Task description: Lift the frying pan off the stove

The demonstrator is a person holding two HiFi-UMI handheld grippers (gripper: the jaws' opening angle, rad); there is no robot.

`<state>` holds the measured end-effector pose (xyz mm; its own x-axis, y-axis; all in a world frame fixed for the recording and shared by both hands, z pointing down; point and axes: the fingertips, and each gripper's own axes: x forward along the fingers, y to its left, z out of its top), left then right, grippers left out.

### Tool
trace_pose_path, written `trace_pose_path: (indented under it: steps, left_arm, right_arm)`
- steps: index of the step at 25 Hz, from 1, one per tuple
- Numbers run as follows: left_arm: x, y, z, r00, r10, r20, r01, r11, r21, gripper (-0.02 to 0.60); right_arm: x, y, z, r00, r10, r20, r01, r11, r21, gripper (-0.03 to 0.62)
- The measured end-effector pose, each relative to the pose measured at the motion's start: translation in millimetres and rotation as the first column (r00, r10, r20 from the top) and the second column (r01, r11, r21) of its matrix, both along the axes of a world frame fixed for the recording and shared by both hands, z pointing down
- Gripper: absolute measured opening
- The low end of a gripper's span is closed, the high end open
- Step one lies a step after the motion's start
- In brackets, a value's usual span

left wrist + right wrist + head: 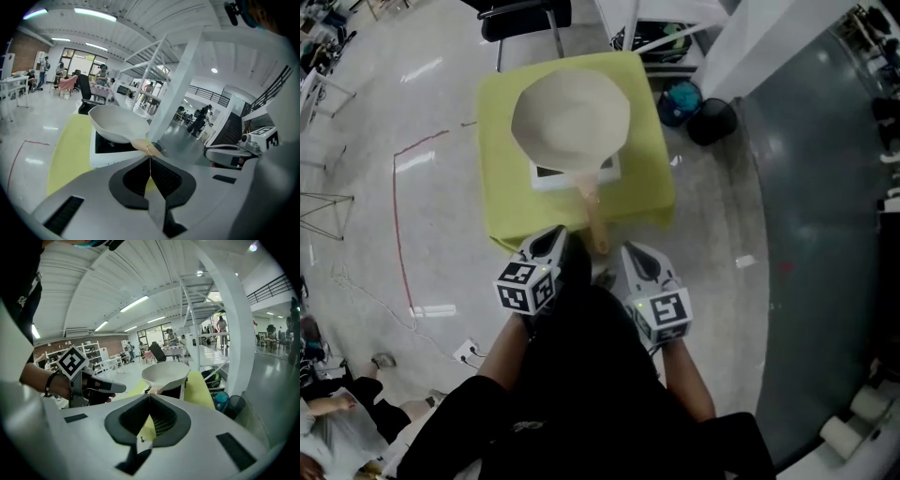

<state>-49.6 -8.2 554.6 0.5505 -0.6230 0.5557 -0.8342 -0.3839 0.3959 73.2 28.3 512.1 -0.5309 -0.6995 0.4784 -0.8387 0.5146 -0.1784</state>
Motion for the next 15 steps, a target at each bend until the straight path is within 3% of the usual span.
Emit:
trace_pose_path:
  steps: [5, 11, 15]
  left_arm:
    - [-6, -13, 10, 1.000, 0.002, -0.001, -0.002, 0.999, -0.041, 0.044]
    - [-6, -25, 25, 0.988, -0.042, -0.147, 0.015, 0.984, -0.180, 0.044]
    - [-10, -49, 27, 0.968, -0.115, -0.225, 0.059, 0.968, -0.243, 0.044]
  right_arm:
    - [1, -16, 8, 1.000, -0.021, -0.013, 0.021, 1.000, -0.008, 0.015]
    - [1, -33, 0, 1.000, 0.004, -0.007, -0.005, 0.999, -0.038, 0.015]
    - [0, -46, 2, 1.000, -0.001, -0.016, 0.000, 0.998, -0.067, 0.015]
